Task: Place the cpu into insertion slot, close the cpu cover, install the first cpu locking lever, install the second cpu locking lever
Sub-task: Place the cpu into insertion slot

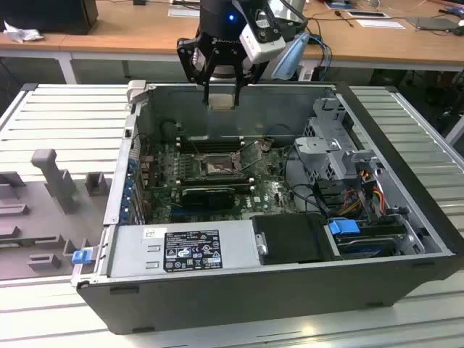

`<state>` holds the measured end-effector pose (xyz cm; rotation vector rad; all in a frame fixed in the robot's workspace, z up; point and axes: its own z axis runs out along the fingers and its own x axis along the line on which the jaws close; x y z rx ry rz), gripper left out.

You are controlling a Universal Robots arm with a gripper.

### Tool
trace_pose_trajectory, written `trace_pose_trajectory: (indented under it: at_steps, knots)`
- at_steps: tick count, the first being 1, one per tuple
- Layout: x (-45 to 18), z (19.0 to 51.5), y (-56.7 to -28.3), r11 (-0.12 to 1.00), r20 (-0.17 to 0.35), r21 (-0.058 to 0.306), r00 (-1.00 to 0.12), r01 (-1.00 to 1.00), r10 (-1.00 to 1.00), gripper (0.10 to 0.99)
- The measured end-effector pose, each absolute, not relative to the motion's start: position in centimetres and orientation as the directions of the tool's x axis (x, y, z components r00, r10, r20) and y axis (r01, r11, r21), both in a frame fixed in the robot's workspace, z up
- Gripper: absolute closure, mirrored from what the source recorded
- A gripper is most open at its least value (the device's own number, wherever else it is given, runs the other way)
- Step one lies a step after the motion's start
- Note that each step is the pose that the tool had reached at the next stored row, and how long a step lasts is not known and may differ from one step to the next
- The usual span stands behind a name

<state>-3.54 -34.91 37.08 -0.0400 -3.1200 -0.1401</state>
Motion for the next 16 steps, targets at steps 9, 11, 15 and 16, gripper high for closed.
trace_pose_trajectory:
  at_steps: [9, 11, 15, 16]
  knots:
    - [-3.56, 36.65, -34.91, 0.988, 0.019, 0.089, -0.992, 0.124, 0.122, 0.557]
    - [-3.56, 36.43, -34.92, 0.988, 0.019, 0.089, -0.992, 0.124, 0.122, 0.557]
    - [-3.56, 36.34, -34.91, 0.983, 0.019, 0.089, -0.987, 0.158, 0.157, 0.557]
    - [-3.56, 36.33, -34.91, 0.98, 0.019, 0.089, -0.984, 0.18, 0.179, 0.557]
